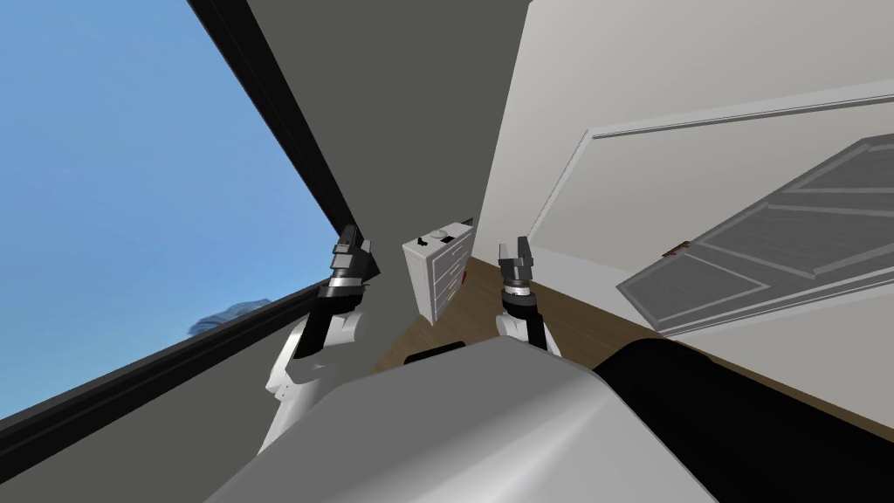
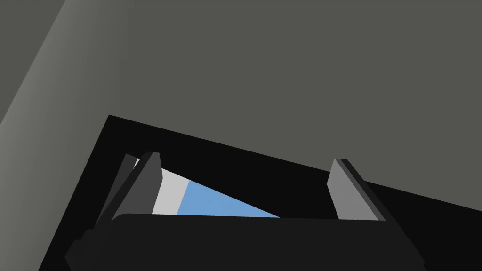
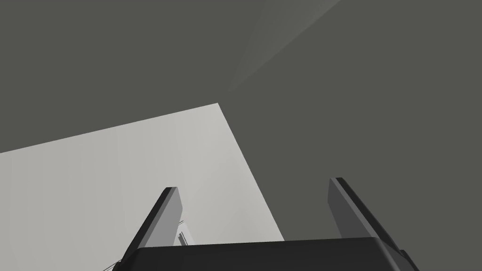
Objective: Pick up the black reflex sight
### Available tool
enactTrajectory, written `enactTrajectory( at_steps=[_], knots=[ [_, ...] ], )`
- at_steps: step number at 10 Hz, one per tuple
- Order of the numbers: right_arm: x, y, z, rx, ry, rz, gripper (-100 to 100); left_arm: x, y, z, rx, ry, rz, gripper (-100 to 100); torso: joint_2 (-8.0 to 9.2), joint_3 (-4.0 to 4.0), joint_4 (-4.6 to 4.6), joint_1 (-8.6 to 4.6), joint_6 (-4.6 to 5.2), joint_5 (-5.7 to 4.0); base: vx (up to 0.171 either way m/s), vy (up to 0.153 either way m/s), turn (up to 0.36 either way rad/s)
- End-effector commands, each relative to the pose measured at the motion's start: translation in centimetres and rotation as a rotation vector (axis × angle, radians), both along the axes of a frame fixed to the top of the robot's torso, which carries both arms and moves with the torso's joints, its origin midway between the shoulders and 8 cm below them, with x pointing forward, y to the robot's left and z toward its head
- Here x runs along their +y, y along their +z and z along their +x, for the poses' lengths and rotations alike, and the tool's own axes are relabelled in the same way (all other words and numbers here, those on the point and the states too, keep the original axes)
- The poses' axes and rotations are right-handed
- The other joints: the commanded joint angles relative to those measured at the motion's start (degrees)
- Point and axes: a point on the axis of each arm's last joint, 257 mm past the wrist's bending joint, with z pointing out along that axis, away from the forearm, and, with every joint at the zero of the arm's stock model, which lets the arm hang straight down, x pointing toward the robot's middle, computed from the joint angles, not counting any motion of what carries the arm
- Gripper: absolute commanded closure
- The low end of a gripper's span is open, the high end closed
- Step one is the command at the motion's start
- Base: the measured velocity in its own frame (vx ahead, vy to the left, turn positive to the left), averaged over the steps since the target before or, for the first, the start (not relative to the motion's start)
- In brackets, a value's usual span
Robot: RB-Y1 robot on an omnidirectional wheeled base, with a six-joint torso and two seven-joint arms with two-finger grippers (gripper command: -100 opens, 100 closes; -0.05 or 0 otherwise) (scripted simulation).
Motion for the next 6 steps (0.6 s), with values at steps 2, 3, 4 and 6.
enactTrajectory(
  at_steps=[2, 3, 4, 6],
  knots=[
    [0.0, 0.0, 0.0, 0.000, 0.000, 0.000, 0, -0.3, 0.7, 2.1, 0.018, 0.008, 0.029, -100, 0.01, 0.00, 0.00, -0.02, 0.00, 0.00, -0.047, -0.051, -0.001],
    [0.0, 0.0, 0.0, 0.000, 0.000, 0.000, 0, 0.1, -0.3, 3.7, 0.059, 0.029, 0.050, -100, -0.01, -0.01, 0.00, 0.00, -0.01, 0.00, -0.045, -0.062, -0.003],
    [0.0, 0.0, 0.0, 0.000, 0.000, 0.000, 0, -0.2, 0.6, 4.1, 0.054, 0.024, 0.050, -100, -0.01, -0.01, -0.01, -0.03, 0.00, 0.00, -0.036, -0.047, 0.003],
    [0.0, 0.0, 0.0, 0.000, 0.000, 0.000, 0, 0.0, 0.4, 5.9, 0.086, 0.043, 0.069, -100, -0.09, -0.05, -0.02, 0.11, -0.01, 0.02, -0.024, -0.026, -0.003]
  ],
)
